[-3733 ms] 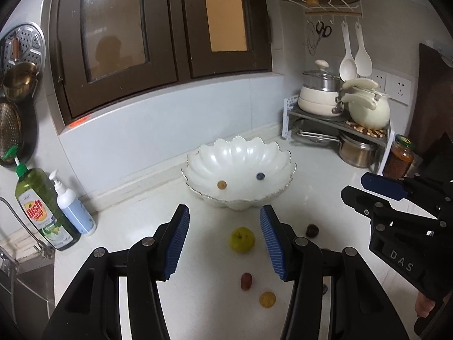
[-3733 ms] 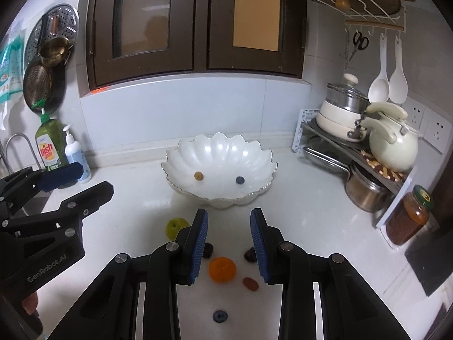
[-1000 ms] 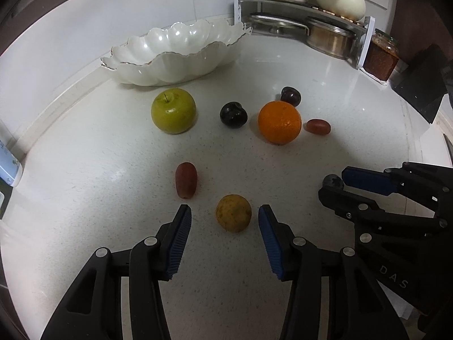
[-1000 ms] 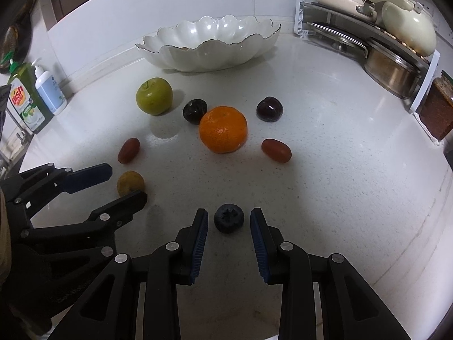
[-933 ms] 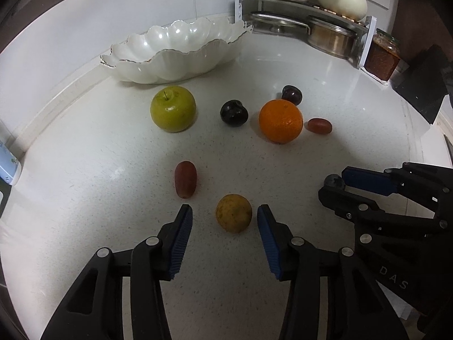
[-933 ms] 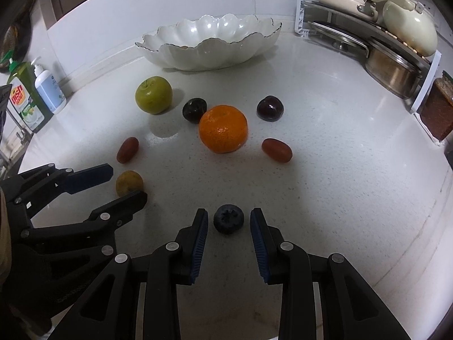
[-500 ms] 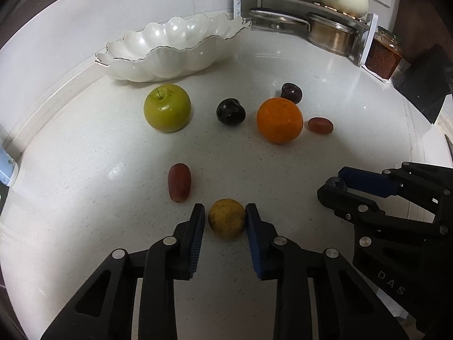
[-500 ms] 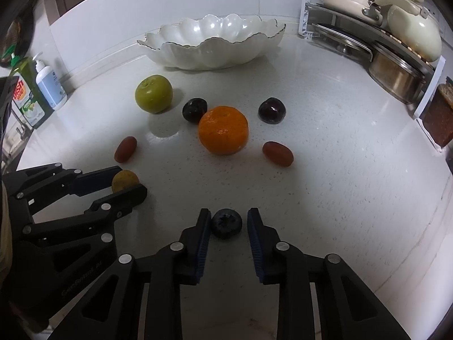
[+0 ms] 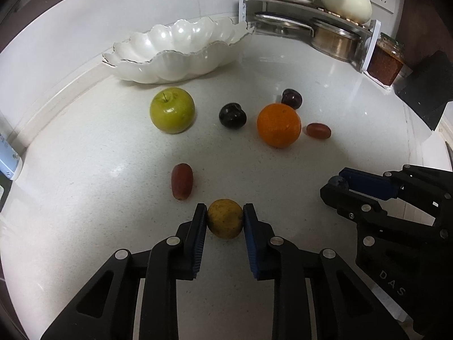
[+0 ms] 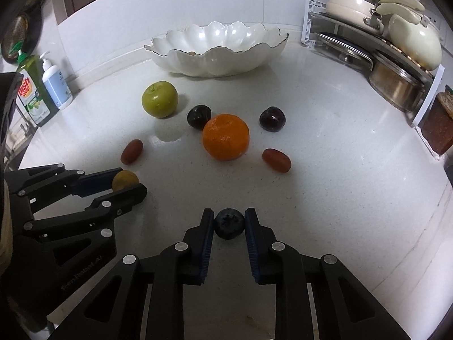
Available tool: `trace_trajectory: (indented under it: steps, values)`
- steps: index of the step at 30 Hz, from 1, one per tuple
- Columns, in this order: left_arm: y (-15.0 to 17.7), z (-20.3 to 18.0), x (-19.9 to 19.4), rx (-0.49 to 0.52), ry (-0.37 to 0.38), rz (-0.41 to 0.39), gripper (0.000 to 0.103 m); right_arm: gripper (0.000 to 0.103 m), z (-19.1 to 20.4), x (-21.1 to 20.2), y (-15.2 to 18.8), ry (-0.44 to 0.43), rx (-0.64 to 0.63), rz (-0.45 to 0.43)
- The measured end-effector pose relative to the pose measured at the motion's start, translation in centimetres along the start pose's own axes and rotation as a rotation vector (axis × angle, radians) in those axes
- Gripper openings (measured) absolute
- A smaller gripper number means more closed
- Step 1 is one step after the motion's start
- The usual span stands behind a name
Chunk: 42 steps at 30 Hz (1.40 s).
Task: Organize fruits
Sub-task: 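Grasp a yellow-brown round fruit with the left tool while the right tool grasps another dark blue berry, then lift both held fruits and carry them over the white scalloped bowl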
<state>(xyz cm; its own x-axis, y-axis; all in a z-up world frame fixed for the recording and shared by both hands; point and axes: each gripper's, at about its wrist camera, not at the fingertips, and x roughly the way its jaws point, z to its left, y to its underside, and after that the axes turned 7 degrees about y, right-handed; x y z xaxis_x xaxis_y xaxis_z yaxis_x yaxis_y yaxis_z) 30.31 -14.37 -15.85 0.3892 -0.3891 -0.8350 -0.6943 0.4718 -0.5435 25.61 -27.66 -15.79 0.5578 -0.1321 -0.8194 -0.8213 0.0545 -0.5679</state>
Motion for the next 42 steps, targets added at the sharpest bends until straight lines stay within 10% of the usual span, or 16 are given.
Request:
trace_trajectory:
  steps: [42]
  values:
    - [-3.7, 1.1, -9.9, -0.077, -0.112, -0.309, 0.027, 0.024, 0.4, -7.7, -6.1, -0.027, -0.040, -0.284]
